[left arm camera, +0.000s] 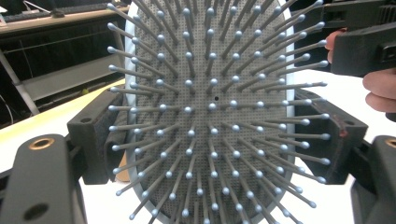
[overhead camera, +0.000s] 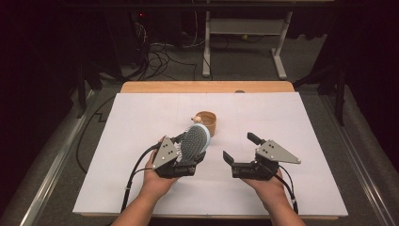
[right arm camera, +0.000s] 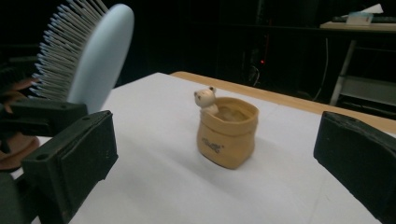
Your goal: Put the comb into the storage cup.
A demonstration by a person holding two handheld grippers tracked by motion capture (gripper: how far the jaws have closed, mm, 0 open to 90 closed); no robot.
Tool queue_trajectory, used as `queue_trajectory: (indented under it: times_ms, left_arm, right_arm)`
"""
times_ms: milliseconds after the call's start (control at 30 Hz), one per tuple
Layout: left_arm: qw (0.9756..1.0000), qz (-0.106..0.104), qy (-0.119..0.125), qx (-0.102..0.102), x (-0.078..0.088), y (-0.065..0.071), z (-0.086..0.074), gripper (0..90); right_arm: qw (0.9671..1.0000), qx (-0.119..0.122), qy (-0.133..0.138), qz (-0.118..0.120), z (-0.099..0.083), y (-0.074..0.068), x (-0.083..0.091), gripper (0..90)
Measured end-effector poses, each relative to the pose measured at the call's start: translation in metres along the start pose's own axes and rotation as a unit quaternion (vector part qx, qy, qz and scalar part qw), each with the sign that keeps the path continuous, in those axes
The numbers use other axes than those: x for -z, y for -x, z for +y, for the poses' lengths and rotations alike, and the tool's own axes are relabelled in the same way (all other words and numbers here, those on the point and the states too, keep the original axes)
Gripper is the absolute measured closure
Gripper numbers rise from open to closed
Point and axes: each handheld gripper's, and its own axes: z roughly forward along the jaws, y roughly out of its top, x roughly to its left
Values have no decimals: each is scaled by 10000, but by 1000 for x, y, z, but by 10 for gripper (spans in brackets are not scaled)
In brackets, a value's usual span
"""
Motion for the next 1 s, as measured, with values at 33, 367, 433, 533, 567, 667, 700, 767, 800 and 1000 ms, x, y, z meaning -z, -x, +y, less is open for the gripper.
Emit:
queue_trajectory:
  times_ms: [33,367,433,533,567,667,700,767,800,1000]
  left_arm:
    - [10000,-2,8,1,0,0,0,205]
    - [10000,-11,10,-67,0,2,-3,205]
    - [10000,-16,8,-69,0,3,-3,205]
    - [10000,-26,3,-63,-1,4,-4,205]
    - [10000,-28,-9,-69,-1,4,-5,205]
    - [10000,-29,5,-65,-2,4,-5,205]
    - [10000,-31,-3,-88,-2,4,-4,205]
    - [10000,-28,29,-76,-2,5,-4,205]
    - [10000,-35,25,-66,-2,6,-3,205]
    - [9999,-67,48,-127,-2,9,-3,205]
  right_arm:
    - [10000,10,17,29,2,-2,-1,0]
    - [9994,3,117,332,16,-19,-9,1]
    - [9992,-11,138,368,18,-21,-10,1]
    - [9990,-51,149,412,21,-23,-11,1]
    - [9988,-89,143,451,22,-24,-11,1]
    - [9984,-139,171,524,24,-26,-14,1]
    - [9983,-138,170,547,25,-27,-14,2]
    - [9981,-137,170,576,28,-29,-16,3]
    - [9980,-137,179,590,29,-29,-16,4]
    - [9972,-138,209,706,34,-35,-23,8]
